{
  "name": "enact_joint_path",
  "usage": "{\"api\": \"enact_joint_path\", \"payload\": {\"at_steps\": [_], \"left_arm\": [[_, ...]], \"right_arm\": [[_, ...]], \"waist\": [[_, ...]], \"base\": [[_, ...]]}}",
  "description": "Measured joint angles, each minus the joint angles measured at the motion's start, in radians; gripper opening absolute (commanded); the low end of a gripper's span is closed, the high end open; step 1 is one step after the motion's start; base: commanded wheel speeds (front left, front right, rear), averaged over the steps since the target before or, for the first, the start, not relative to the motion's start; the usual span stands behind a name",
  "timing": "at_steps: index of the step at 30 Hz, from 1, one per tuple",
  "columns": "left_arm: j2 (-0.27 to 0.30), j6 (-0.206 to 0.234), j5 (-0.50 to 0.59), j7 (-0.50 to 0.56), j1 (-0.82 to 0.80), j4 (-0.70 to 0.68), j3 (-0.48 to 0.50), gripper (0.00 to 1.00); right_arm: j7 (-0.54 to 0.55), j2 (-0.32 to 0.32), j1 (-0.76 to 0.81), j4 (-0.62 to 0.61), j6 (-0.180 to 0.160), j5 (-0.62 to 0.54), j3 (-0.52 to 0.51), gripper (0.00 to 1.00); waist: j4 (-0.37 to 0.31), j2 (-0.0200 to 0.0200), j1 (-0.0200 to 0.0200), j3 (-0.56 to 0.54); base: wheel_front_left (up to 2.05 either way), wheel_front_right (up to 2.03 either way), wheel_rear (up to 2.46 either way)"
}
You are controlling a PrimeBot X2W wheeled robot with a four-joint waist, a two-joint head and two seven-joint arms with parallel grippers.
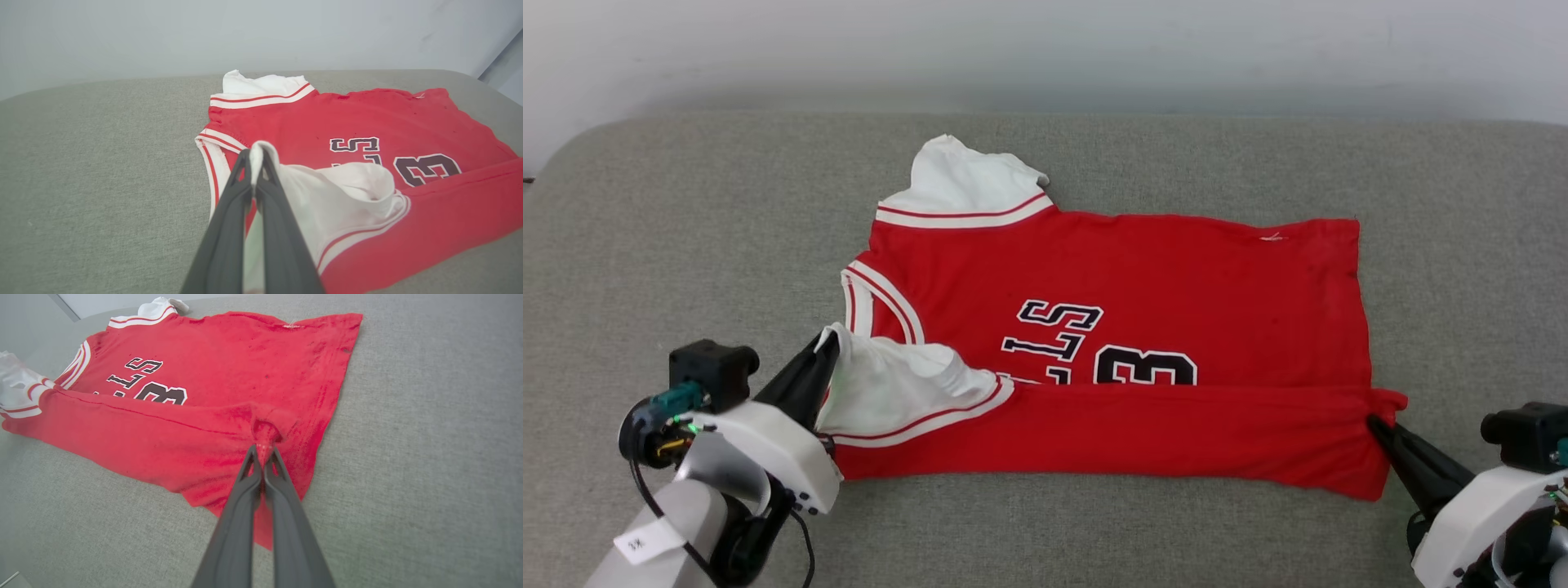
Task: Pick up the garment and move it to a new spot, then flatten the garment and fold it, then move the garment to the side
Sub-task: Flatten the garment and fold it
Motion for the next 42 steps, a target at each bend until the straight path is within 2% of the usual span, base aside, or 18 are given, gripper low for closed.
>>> {"api": "enact_joint_path", "payload": {"at_steps": [11,19,20,21,22,27,31,37,42], "left_arm": [[-0.034,-0.050,0.010,0.017,-0.185,0.276,-0.059,0.00],[-0.064,-0.068,-0.003,-0.020,-0.240,0.422,-0.113,0.00],[-0.066,-0.069,-0.006,-0.022,-0.244,0.434,-0.121,0.00],[-0.067,-0.070,-0.009,-0.029,-0.249,0.444,-0.130,0.36],[-0.067,-0.071,-0.011,-0.031,-0.254,0.454,-0.137,1.00],[-0.053,-0.072,-0.022,-0.038,-0.281,0.463,-0.168,1.00],[-0.012,-0.073,-0.063,0.018,-0.299,0.424,-0.203,1.00],[0.069,-0.073,-0.157,0.228,-0.338,0.333,-0.268,1.00],[0.125,-0.073,-0.224,0.449,-0.361,0.270,-0.333,1.00]], "right_arm": [[0.014,0.003,-0.133,0.119,0.000,-0.009,0.067,0.00],[-0.002,0.009,-0.164,0.164,0.000,-0.004,0.106,0.00],[-0.004,0.011,-0.165,0.166,0.000,0.001,0.110,0.23],[-0.005,0.013,-0.165,0.168,0.000,0.002,0.112,0.98],[-0.006,0.015,-0.165,0.169,0.000,0.003,0.113,1.00],[-0.024,0.015,-0.156,0.144,0.000,0.008,0.088,1.00],[-0.020,0.012,-0.131,0.110,0.000,-0.001,0.066,1.00],[0.015,0.014,-0.096,0.055,0.000,-0.019,0.030,1.00],[0.035,0.032,-0.083,0.033,0.000,-0.039,0.009,1.00]], "waist": [[-0.028,0.0000,0.0001,0.120],[-0.031,0.0000,0.0000,0.129],[-0.030,0.0000,-0.0001,0.124],[-0.028,0.0000,-0.0001,0.119],[-0.027,0.0000,0.0000,0.112],[-0.015,0.0000,-0.0001,0.070],[-0.006,0.0000,-0.0001,0.034],[0.007,0.0000,-0.0003,-0.006],[0.013,0.0000,-0.0003,-0.021]], "base": [[0.00,0.00,0.00],[0.00,0.00,0.00],[0.00,0.00,0.00],[0.00,0.00,0.00],[0.00,0.00,0.00],[0.00,0.00,0.00],[0.00,0.00,0.00],[0.00,0.00,0.00],[0.00,0.00,0.00]]}}
